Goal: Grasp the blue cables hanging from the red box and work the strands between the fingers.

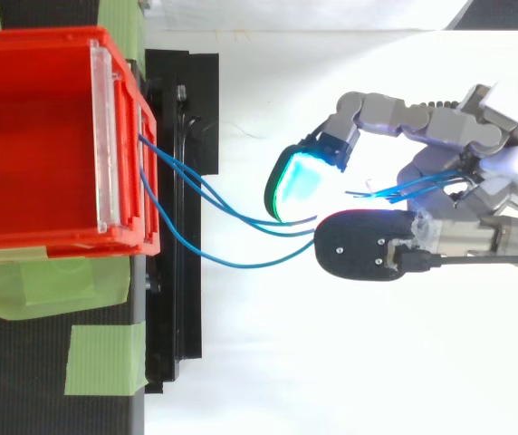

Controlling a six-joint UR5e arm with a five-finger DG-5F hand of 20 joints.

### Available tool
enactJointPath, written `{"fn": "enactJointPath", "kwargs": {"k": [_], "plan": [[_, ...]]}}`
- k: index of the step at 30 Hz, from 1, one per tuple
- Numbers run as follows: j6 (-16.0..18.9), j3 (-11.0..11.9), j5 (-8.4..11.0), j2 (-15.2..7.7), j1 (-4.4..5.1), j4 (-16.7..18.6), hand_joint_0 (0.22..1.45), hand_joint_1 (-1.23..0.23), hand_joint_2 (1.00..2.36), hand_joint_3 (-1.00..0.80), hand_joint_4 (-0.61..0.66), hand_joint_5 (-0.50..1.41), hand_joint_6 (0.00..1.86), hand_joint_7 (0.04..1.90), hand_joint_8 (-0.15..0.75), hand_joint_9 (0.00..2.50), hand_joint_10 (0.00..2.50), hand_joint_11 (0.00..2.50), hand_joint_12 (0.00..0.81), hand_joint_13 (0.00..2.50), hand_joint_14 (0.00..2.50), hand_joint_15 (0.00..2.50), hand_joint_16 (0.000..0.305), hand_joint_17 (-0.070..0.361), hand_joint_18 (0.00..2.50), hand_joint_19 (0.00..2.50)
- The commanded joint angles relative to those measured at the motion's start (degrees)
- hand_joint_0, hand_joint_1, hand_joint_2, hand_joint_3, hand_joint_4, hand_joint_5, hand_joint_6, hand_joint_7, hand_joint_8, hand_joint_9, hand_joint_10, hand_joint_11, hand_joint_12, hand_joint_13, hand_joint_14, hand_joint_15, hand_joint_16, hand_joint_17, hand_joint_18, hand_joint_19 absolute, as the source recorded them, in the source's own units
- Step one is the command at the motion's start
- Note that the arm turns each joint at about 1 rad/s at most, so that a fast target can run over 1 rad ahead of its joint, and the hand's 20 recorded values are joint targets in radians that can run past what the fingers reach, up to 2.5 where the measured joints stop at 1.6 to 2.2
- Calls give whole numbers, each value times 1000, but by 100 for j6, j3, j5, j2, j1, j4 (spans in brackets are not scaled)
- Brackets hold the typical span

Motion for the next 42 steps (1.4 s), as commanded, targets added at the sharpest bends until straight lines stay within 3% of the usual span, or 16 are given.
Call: {"fn": "enactJointPath", "kwargs": {"k": [1, 6, 12, 18, 21, 23, 27, 34, 38, 42], "plan": [[0, -3, 7, -8, 2, 0, 876, -516, 1018, -471, 249, 355, 6, 1460, 478, 1742, 2500, 2500, 586, 1938, 2500, 1600, 255, 191, 2500, 583], [-35, -3, 7, -8, 2, 9, 829, -562, 1018, -537, 277, 334, 5, 1495, 478, 1742, 2500, 2500, 586, 1938, 2500, 1600, 255, 191, 2500, 583], [-281, -3, -10, -8, 2, 9, 798, -669, 1013, -656, 276, 213, 171, 1425, 478, 1742, 2500, 2500, 586, 1938, 2500, 1600, 255, 191, 2500, 583], [-351, -3, -1, 1, 10, 9, 861, -736, 1018, -440, 276, 55, 412, 1319, 478, 1742, 2500, 2500, 586, 1938, 2500, 1600, 255, 191, 2500, 583], [-351, -3, -1, 1, 10, 9, 861, -742, 1017, -491, 273, 32, 422, 1314, 478, 1742, 2500, 2500, 586, 1938, 2500, 1600, 255, 191, 2500, 583], [-351, -3, 7, -8, 10, 9, 925, -745, 1018, -464, 274, 27, 438, 1293, 478, 1742, 2500, 2500, 586, 1938, 2500, 1600, 255, 191, 2500, 583], [-334, 5, 7, 1, 19, 9, 1015, -664, 1020, -202, 279, 39, 578, 1217, 478, 1742, 2500, 2500, 586, 1938, 2500, 1600, 255, 191, 2500, 583], [-316, 5, -1, 1, 19, 9, 1173, -633, 1013, 121, 279, 227, 464, 1290, 478, 1742, 2500, 2500, 586, 1938, 2500, 1600, 255, 191, 2500, 583], [-272, -3, 7, 1, 10, 9, 1206, -645, 1013, 71, 271, 266, 386, 1330, 478, 1742, 2500, 2500, 586, 1938, 2500, 1600, 255, 191, 2500, 583], [-220, -3, 7, 1, 19, 9, 1090, -717, 1025, -98, 239, 293, 224, 1397, 478, 1742, 2500, 2500, 586, 1938, 2500, 1600, 255, 191, 2500, 583]]}}
